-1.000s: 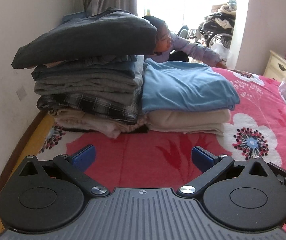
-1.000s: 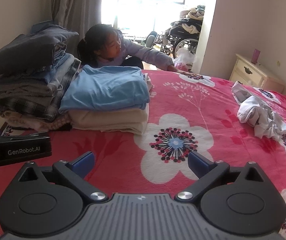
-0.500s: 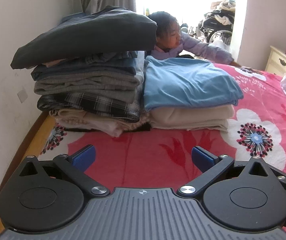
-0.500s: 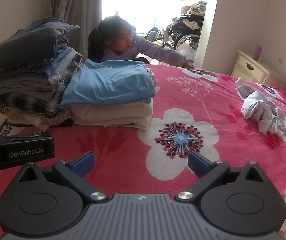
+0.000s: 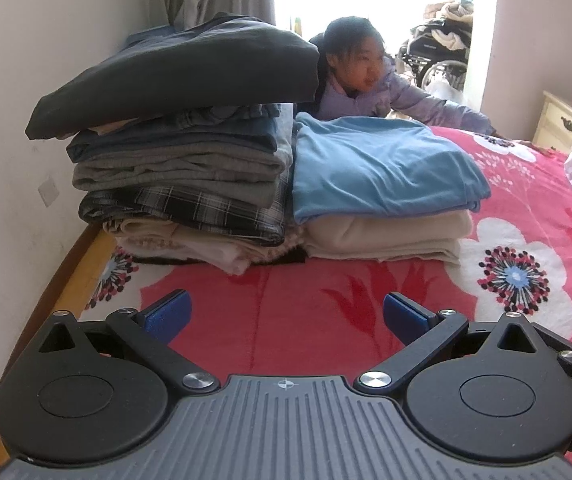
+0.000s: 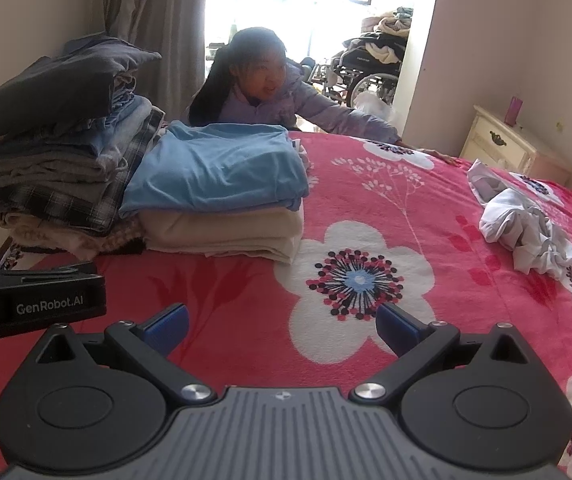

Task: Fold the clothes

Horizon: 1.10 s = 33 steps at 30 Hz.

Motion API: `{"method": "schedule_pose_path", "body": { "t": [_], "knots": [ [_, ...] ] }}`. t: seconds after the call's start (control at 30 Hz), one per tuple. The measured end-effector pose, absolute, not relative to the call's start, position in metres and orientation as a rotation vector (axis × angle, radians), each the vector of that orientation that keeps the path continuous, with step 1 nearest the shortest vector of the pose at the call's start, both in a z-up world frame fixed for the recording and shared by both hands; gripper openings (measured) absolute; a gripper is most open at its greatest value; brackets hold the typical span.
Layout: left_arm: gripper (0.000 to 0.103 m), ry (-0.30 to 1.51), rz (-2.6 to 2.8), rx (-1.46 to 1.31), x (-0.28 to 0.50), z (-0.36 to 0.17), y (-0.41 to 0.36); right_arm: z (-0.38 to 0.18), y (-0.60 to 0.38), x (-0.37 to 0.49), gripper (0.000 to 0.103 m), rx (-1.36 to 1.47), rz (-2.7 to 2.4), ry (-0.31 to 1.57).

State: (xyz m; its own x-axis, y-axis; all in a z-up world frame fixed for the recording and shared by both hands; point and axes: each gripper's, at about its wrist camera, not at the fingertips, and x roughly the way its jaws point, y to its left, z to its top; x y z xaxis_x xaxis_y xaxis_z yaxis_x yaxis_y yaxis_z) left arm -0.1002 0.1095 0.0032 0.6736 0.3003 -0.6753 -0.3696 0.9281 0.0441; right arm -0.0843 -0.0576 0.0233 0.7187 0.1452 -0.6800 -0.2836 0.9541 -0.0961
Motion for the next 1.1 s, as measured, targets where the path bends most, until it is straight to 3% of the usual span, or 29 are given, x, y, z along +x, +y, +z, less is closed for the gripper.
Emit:
{"method": "schedule_pose_path", "body": {
  "t": [1.1],
  "knots": [
    [0.103, 0.754, 0.375, -0.099, -0.0972, -0.0024, 0.1102, 0.0168, -0.0539, -0.0836, 0.102, -0.215, 0.236, 0.746]
  ]
}}
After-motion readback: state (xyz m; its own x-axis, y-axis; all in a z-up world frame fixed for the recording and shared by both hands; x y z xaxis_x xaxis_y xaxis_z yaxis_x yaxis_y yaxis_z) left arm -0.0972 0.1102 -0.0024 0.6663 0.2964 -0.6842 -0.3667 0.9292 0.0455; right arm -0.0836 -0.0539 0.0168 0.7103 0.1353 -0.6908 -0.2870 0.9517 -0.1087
